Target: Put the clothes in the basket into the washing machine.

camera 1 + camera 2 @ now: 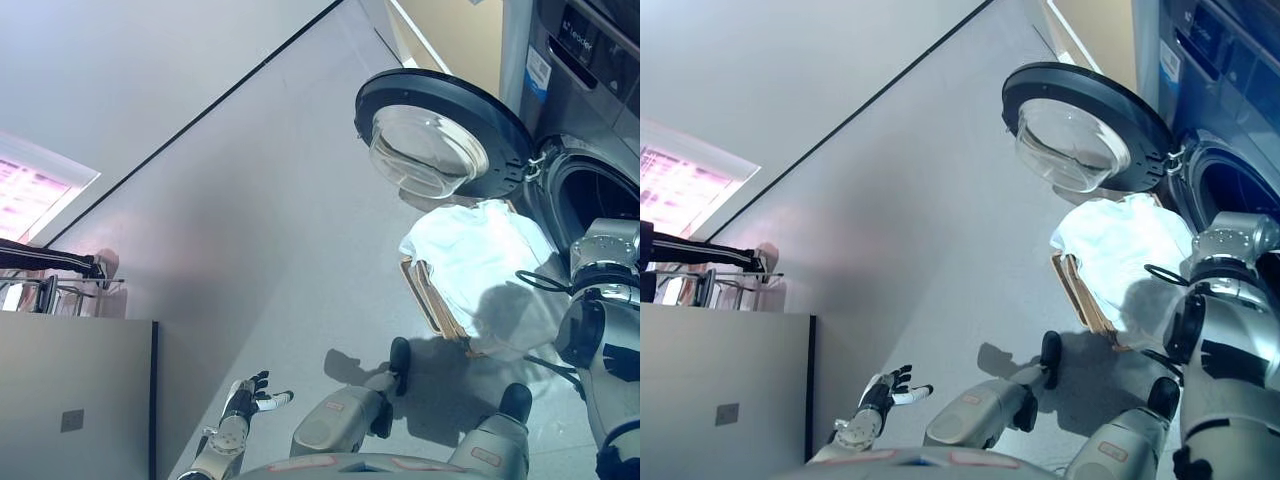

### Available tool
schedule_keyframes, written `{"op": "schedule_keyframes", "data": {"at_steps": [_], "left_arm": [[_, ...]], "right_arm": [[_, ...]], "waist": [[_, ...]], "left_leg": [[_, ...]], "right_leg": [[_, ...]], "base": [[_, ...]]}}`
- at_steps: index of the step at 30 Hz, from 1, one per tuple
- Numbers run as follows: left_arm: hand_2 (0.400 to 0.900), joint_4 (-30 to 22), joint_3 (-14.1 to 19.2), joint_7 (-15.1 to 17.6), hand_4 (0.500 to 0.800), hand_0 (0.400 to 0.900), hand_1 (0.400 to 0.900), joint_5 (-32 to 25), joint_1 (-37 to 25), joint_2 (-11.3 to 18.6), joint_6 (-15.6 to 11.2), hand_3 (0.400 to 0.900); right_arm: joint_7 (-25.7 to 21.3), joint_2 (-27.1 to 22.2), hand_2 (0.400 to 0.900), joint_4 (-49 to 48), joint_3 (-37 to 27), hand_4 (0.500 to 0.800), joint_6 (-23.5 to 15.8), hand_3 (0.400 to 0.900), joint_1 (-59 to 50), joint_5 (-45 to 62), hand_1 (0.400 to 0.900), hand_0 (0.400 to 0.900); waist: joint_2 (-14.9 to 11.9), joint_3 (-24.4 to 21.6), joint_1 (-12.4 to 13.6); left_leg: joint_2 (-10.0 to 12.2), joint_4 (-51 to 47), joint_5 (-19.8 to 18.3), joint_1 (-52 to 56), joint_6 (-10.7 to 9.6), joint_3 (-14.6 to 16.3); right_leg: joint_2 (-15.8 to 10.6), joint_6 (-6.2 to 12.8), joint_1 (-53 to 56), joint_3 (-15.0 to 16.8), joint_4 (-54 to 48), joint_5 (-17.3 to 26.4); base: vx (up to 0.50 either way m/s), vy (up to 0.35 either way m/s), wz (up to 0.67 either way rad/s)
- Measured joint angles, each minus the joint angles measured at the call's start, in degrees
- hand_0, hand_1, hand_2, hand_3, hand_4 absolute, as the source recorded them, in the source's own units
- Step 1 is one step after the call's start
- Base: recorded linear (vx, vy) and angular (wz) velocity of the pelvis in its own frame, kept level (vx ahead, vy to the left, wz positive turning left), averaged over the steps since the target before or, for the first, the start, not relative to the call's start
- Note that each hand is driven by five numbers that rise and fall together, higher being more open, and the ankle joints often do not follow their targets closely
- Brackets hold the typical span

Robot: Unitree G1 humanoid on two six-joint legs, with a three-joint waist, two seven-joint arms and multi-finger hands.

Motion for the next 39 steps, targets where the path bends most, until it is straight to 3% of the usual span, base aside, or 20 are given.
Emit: {"op": "schedule_keyframes", "data": {"at_steps": [7,18,26,30,35,39], "left_arm": [[0.900,0.2,0.0,0.0,0.800,0.900,0.900,-0.1,-0.1,0.0,-0.3,0.900],[0.900,0.6,0.0,-0.9,0.800,0.900,0.900,-0.2,-0.2,0.0,-0.2,0.900],[0.900,2.9,0.8,-1.1,0.800,0.900,0.900,-0.1,-0.8,0.2,0.0,0.900],[0.900,3.4,1.1,-1.8,0.800,0.900,0.900,-0.1,-1.7,0.0,0.1,0.900],[0.900,6.0,4.8,-1.9,0.800,0.900,0.900,-0.1,-2.4,0.3,0.2,0.900],[0.900,8.9,8.5,-2.0,0.800,0.900,0.900,0.0,-2.7,0.6,0.5,0.900]], "right_arm": [[1.9,0.4,0.900,0.7,0.2,0.800,0.5,0.900,-0.2,0.1,0.900,0.900],[4.5,3.3,0.900,6.3,3.0,0.800,4.7,0.900,0.5,-0.3,0.900,0.900],[8.6,9.9,0.900,11.1,9.1,0.800,11.8,0.900,9.2,-11.2,0.900,0.900],[9.7,14.0,0.900,11.9,9.1,0.800,14.5,0.900,16.8,-13.9,0.900,0.900],[11.1,18.3,0.900,11.9,9.4,0.800,16.1,0.900,25.4,-20.2,0.900,0.900],[12.7,21.5,0.900,11.1,15.6,0.800,17.8,0.900,34.5,-31.3,0.900,0.900]], "waist": [[-0.1,0.1,0.0],[-1.1,0.4,-0.5],[-6.8,0.0,-1.2],[-9.4,1.1,-1.7],[-11.6,2.4,-3.1],[-16.1,2.4,-5.0]], "left_leg": [[0.0,0.0,0.0,-0.4,0.0,-0.4],[0.1,0.2,0.0,-0.4,0.0,-0.3],[0.2,0.4,0.0,-0.8,-0.1,-0.1],[0.1,0.9,-0.1,-0.8,-0.2,-0.1],[0.5,1.0,-0.2,0.7,-0.3,-0.6],[2.0,0.9,-1.1,3.4,-1.2,-0.4]], "right_leg": [[0.0,0.16,-0.1,-0.2,-0.1,-0.1],[0.2,0.15,-0.2,0.0,0.2,-0.1],[0.2,0.13,-0.8,0.1,0.5,-0.1],[0.4,-0.19,-0.6,0.0,0.6,-0.2],[1.1,-0.91,2.1,-0.8,-1.2,0.4],[2.6,-1.42,5.8,-1.3,-4.0,0.8]], "base": [[0.01,0.000,0.00],[0.00,0.006,-0.03],[-0.01,-0.022,-0.02],[0.01,-0.026,0.00],[0.03,-0.034,-0.04],[0.06,-0.075,-0.13]]}}
